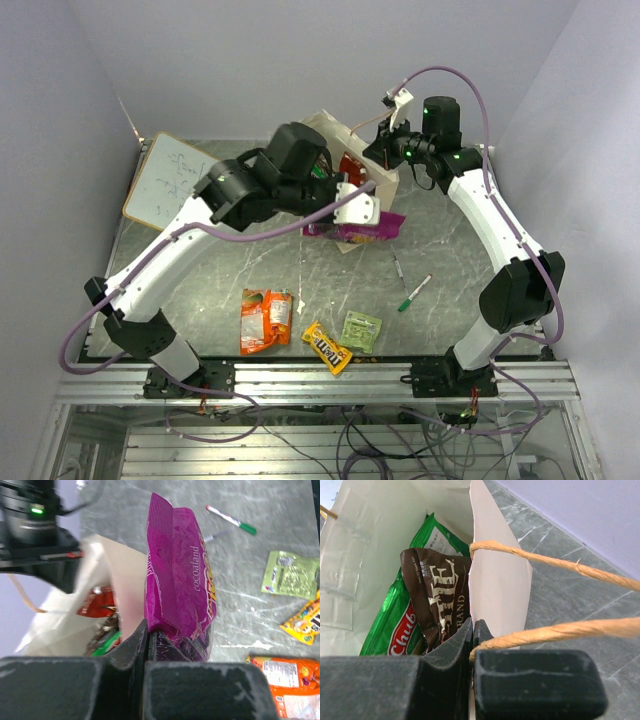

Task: Place the snacks into the paper bag
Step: Pick up the snack from the center of the board, then place the snack in the paper bag.

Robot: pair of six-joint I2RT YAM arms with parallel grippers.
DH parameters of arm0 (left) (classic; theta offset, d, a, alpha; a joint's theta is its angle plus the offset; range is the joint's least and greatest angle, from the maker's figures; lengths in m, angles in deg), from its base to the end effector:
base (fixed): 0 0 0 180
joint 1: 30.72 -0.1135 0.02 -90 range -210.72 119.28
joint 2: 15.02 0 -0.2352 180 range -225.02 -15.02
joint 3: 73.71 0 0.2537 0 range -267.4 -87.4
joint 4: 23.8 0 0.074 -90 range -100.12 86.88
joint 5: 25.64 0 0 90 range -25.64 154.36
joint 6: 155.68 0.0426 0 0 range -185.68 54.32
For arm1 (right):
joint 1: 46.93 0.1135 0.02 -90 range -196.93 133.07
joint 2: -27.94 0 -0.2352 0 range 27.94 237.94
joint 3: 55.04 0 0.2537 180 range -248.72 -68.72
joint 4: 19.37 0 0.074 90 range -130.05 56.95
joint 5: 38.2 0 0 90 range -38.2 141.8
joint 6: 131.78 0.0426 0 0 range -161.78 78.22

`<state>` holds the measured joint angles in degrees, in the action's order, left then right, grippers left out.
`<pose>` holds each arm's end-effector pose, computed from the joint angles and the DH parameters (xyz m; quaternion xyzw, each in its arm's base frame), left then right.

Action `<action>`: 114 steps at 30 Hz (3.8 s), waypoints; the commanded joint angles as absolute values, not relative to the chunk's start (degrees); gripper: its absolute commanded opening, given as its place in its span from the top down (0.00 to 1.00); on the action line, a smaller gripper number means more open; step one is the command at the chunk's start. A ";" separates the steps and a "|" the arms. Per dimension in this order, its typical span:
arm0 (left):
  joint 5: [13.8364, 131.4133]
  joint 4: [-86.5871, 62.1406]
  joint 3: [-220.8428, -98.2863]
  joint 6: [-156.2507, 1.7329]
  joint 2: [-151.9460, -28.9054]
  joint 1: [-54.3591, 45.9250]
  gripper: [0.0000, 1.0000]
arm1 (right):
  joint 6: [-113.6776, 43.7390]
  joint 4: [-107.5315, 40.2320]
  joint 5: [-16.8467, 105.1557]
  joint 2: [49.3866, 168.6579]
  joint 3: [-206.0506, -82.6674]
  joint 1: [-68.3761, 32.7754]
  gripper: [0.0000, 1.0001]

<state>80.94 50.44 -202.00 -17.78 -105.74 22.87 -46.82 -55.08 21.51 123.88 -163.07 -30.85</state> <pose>0.1779 -0.2616 0.4348 0.7257 0.5095 -0.1507 0.4371 0.3726 0.1298 0.3562 -0.2886 0.7679 0.2685 0.5049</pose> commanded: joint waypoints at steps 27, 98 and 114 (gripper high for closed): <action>95.88 41.32 -222.93 -10.04 -113.44 12.59 0.93 | -58.55 -75.51 17.32 127.62 -180.39 -31.25 1.00; 84.35 29.32 -200.23 -6.16 -126.13 5.85 0.74 | -55.90 -74.17 19.71 127.44 -178.74 -31.27 1.00; 93.87 26.15 -207.01 -20.76 -118.38 5.97 0.42 | -51.72 -68.79 27.48 127.66 -178.98 -31.78 1.00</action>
<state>87.61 29.52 -204.84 -13.61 -124.51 5.75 -53.53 -73.65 24.90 128.12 -178.30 -30.92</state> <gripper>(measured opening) 0.551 0.007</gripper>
